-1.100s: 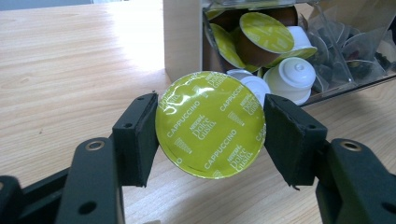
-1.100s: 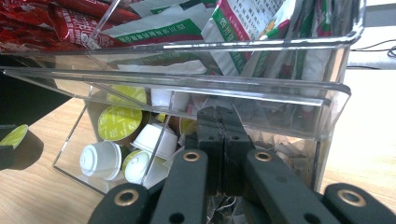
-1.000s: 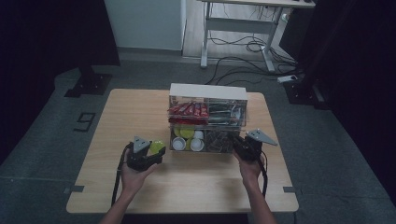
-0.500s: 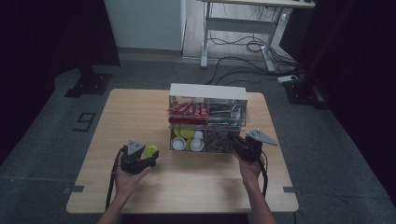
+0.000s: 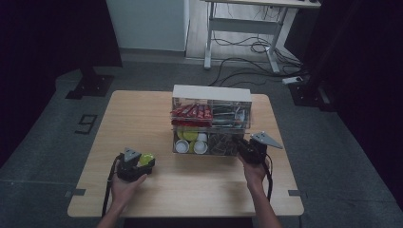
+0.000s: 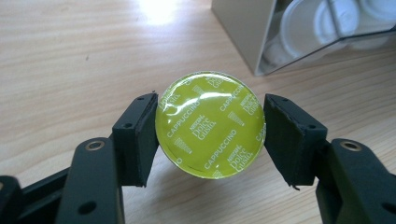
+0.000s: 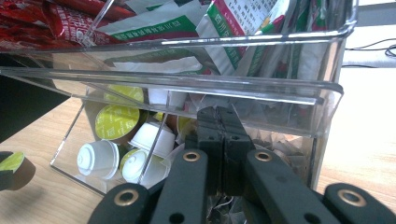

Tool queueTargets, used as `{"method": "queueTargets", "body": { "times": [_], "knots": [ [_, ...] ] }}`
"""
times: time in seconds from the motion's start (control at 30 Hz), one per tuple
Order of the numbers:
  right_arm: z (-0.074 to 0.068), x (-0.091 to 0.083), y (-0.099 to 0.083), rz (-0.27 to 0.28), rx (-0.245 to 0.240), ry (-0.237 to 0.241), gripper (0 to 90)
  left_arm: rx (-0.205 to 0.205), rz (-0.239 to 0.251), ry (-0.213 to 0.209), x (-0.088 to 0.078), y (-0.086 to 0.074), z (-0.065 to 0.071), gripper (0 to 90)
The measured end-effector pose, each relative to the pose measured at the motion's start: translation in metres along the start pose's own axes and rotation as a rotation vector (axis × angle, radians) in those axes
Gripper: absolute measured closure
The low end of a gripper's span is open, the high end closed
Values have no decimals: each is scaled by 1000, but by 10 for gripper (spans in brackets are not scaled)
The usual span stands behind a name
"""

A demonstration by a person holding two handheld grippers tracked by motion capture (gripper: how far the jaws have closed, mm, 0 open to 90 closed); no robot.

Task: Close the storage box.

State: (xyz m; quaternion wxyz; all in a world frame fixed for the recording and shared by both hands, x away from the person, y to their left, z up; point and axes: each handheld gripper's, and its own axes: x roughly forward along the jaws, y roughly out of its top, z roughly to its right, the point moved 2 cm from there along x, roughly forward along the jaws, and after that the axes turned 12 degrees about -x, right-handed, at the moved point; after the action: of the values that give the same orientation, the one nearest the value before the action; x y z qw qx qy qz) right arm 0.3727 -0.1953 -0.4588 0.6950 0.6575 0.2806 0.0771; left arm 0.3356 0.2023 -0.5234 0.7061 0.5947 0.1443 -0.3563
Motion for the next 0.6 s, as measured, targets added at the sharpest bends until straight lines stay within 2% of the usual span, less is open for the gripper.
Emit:
{"method": "queueTargets", "body": {
  "times": [0.3,0.4,0.6],
  "knots": [
    [0,0,-1,-2,3,-6,886,-13,-43,32,8,-9,-14,382],
    [0,0,-1,-3,1,-7,885,-26,-41,31,9,-11,-18,381],
    [1,1,-2,-3,1,-6,883,-23,-40,40,9,-11,-20,381]
  ]
}}
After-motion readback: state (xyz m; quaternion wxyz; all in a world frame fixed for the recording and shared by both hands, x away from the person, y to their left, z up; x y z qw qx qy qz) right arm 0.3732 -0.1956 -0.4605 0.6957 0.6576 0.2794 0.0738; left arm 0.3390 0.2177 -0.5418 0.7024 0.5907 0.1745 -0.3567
